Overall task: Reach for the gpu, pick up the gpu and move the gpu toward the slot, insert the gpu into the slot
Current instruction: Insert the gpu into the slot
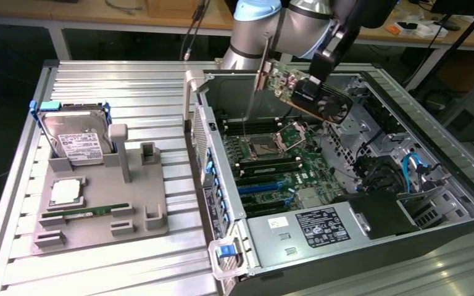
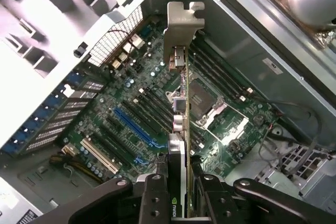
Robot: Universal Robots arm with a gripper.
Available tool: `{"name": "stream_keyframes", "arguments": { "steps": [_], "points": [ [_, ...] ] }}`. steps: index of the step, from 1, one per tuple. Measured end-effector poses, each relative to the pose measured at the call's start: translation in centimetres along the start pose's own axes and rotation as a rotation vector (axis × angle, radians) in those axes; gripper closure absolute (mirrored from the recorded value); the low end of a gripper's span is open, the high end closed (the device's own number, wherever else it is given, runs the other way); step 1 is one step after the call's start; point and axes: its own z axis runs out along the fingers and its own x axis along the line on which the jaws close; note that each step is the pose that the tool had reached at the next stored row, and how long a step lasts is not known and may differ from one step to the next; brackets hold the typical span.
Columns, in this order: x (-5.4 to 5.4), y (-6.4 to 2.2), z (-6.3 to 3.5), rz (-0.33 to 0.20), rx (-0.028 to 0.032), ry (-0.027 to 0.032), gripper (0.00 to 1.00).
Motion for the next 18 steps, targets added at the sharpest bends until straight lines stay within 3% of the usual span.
{"name": "stream_keyframes", "arguments": {
  "steps": [18],
  "points": [
    [0.02,-0.06,0.97,-0.337,-0.0077,0.0226,0.73]
  ]
}}
